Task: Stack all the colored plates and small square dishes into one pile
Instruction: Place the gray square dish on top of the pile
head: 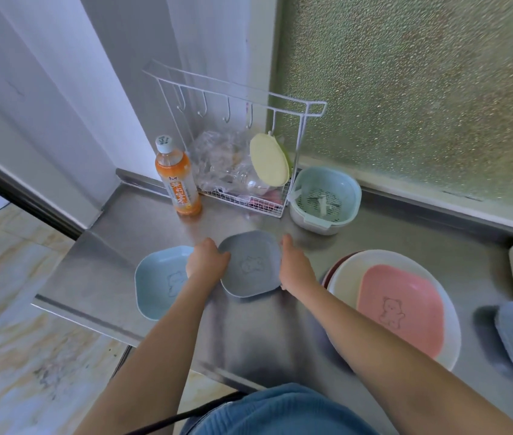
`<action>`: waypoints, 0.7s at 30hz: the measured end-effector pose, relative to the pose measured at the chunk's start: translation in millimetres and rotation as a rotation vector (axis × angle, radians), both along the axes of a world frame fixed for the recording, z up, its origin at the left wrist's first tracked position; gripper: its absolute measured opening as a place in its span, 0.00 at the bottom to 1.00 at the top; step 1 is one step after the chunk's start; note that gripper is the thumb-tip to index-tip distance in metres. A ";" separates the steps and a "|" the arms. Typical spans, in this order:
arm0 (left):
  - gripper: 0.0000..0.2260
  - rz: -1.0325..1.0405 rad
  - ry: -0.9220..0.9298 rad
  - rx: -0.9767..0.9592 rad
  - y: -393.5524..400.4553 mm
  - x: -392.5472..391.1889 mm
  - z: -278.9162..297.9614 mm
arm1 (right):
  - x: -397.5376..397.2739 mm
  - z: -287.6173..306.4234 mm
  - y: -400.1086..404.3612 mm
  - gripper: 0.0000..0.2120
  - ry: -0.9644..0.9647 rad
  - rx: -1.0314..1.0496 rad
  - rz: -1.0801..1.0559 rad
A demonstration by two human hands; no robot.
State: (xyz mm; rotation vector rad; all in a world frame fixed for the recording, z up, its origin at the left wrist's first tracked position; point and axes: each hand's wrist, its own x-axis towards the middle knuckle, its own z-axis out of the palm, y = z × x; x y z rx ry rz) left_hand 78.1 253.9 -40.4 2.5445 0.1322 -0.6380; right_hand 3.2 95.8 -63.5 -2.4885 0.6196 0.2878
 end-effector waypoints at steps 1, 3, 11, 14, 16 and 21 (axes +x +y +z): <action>0.12 0.024 -0.016 -0.013 -1.1 -0.6 0.3 | -2.2 0.4 -1.2 0.17 -0.025 0.009 -0.020; 0.10 0.088 -0.056 -0.056 -3.7 -2.0 1.9 | -6.2 4.5 -2.8 0.19 -0.091 0.029 -0.048; 0.09 0.164 -0.174 -0.324 -50.4 -15.6 24.0 | -34.2 36.5 -42.9 0.23 -0.320 0.051 -0.270; 0.05 0.140 -0.199 -0.442 -90.8 -33.3 38.8 | -56.9 40.9 -70.4 0.21 -0.382 0.062 -0.321; 0.04 0.068 -0.210 -0.505 -118.4 -47.3 46.5 | -77.6 45.7 -91.4 0.20 -0.426 0.069 -0.384; 0.07 -0.024 -0.240 -0.620 -172.5 -91.8 56.0 | -133.8 65.8 -135.8 0.17 -0.509 -0.052 -0.538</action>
